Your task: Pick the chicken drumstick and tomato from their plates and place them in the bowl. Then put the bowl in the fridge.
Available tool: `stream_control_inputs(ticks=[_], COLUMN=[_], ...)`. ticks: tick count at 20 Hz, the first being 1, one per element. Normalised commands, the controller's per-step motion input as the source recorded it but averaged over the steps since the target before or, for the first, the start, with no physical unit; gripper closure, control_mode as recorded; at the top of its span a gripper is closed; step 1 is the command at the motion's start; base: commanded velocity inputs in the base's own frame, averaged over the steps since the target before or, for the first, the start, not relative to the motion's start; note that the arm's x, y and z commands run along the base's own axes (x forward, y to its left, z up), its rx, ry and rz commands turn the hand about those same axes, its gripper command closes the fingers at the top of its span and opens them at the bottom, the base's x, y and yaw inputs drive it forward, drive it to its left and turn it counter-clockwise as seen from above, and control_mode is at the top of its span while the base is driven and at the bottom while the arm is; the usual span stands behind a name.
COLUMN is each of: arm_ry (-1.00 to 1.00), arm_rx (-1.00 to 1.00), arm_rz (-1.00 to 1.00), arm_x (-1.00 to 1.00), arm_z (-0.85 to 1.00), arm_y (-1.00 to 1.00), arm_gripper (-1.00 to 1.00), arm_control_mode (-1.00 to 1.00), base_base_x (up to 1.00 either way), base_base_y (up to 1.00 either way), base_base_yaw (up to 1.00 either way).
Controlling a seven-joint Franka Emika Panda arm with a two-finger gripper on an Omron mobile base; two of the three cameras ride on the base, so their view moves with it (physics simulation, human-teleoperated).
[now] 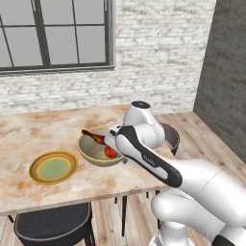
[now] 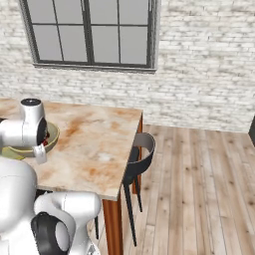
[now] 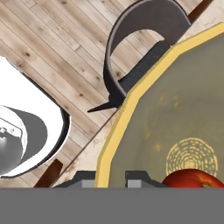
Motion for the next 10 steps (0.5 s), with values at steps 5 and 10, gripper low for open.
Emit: stream_control_inputs(ticks=[5,10], arm_ry=[-0.12,0.0], arm_rx=[0.0,0.0], arm_rz=[-0.03,0.0], arm_x=[-0.02,0.0], arm_z=[0.0,0.0], arm_y=[0.0,0.0], arm_gripper=[1.0,1.0], arm_control_mode=[-1.0,-1.0], base_base_x=[0.0,0.0], base_base_y=[0.0,0.0], base_base_yaw=[0.0,0.0])
